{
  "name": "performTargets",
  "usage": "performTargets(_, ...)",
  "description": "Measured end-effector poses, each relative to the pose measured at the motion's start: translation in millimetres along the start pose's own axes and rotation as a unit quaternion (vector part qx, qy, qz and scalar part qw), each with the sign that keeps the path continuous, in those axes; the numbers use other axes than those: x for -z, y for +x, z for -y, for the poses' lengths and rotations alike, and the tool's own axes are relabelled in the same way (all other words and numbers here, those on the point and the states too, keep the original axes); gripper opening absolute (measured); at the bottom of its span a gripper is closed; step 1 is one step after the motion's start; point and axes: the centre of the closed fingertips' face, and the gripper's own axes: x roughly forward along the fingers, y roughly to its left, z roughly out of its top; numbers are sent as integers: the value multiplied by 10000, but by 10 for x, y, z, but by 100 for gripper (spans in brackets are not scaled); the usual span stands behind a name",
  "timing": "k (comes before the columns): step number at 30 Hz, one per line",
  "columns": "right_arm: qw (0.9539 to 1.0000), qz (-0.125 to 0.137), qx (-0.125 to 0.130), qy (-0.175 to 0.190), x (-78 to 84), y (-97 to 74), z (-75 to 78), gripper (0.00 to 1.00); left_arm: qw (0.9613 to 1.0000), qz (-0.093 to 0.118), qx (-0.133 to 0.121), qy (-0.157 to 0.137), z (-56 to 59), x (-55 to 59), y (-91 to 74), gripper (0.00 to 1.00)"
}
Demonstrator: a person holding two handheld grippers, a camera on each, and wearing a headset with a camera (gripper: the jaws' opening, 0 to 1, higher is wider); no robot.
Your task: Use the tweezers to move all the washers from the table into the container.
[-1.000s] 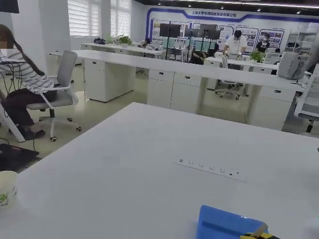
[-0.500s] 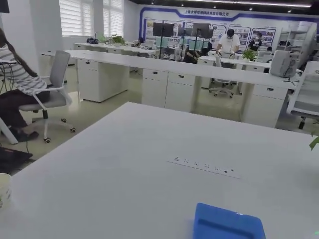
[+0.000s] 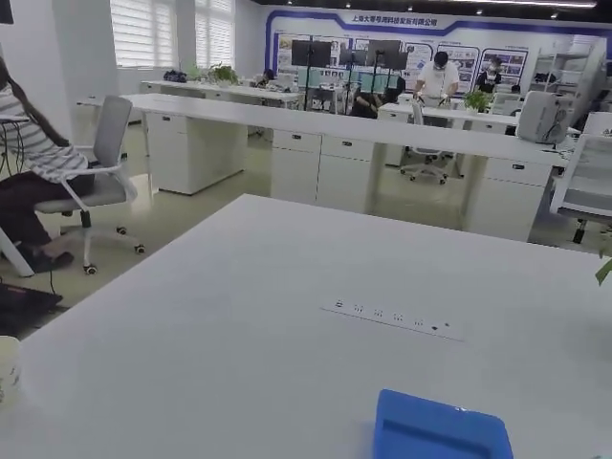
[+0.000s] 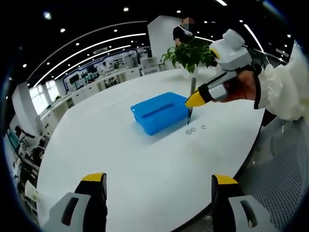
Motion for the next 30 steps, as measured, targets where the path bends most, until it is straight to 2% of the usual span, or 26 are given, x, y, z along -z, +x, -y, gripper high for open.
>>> performTargets(6, 10000, -73, -20, 15, 45, 29, -15, 3, 10000, -26, -47, 4, -12, 7, -5, 92)
performTargets(7, 10000, -80, -27, 13, 50, 30, -18, 3, 9999, 21, -149, 35, -48, -12, -16, 92)
performTargets(10, 10000, -70, -21, -24, 51, 35, -16, 3, 9996, 170, -203, -98, -90, -57, -46, 92)
performTargets(15, 9999, -105, -50, 25, 86, 78, -6, 3, 9992, 227, -222, -234, -114, -69, -56, 92)
performTargets(24, 9997, -214, -34, -90, 141, 114, -26, 3, 9995, 154, -216, -162, -105, -41, -49, 91)
performTargets(30, 9998, -202, -27, -41, 156, 127, -26, 3, 9995, 104, -254, -152, -124, -22, -49, 91)
